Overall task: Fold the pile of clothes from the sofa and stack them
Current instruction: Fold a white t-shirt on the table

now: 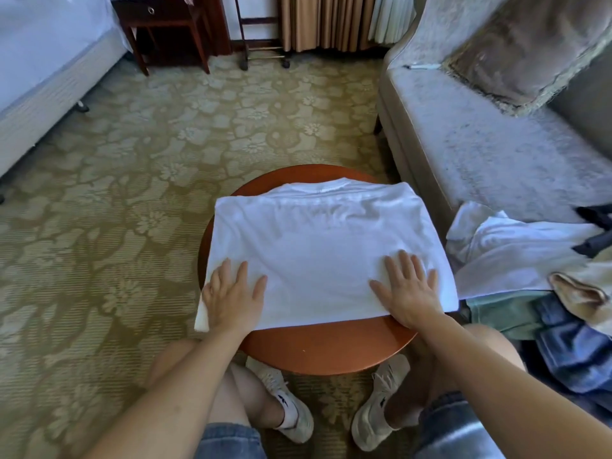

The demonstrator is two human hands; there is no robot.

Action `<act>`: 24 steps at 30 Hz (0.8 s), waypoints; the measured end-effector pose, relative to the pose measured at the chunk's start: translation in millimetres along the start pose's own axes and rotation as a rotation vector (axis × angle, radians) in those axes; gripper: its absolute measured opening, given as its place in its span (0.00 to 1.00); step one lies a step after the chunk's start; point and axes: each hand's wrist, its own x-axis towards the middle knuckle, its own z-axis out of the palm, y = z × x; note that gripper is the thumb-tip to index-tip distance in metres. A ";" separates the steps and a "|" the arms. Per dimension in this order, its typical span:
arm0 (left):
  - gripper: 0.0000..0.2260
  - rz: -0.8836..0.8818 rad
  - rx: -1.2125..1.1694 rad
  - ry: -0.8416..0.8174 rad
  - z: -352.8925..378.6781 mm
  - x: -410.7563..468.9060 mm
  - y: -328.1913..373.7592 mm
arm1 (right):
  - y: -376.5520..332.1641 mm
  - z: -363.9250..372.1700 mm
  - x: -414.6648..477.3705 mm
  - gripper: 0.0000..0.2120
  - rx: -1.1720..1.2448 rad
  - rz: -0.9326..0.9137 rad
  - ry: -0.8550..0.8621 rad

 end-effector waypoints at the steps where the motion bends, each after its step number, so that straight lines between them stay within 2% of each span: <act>1: 0.25 -0.050 -0.050 0.051 -4.2 -1.5 -0.5 | -2.1 -2.4 -1.2 0.34 -0.011 0.012 0.011; 4: 0.28 -0.228 -0.195 0.077 -20.2 6.7 -3.5 | -14.7 -7.4 -3.6 0.32 -0.018 0.045 0.090; 8: 0.43 -0.377 -0.348 -0.071 -32.9 32.1 -11.8 | -39.8 -4.6 -1.3 0.34 0.018 -0.029 0.042; 10: 0.47 -0.428 -0.433 -0.156 -35.5 42.9 -16.5 | -49.5 -1.4 3.1 0.34 0.004 -0.058 0.006; 13: 0.45 -0.420 -0.535 -0.191 -38.8 53.6 -18.6 | -54.4 4.9 7.0 0.32 -0.005 -0.066 0.006; 15: 0.46 -0.319 -0.682 -0.229 -43.5 56.2 -17.4 | -53.3 9.5 6.8 0.32 -0.022 -0.067 0.044; 17: 0.43 -0.166 -0.712 -0.299 -46.9 54.9 -17.9 | -52.1 12.4 7.2 0.32 -0.062 -0.085 0.071; 20: 0.28 -0.028 -0.676 -0.283 -44.6 53.2 -27.1 | -53.5 11.1 12.2 0.32 -0.070 -0.097 0.040; 22: 0.17 -0.028 -0.691 -0.212 -42.3 52.3 -35.4 | -58.6 8.5 16.3 0.32 -0.074 -0.109 0.002; 24: 0.14 -0.097 -0.705 -0.192 -46.0 53.4 -43.8 | -68.6 7.7 19.9 0.32 -0.079 -0.132 -0.028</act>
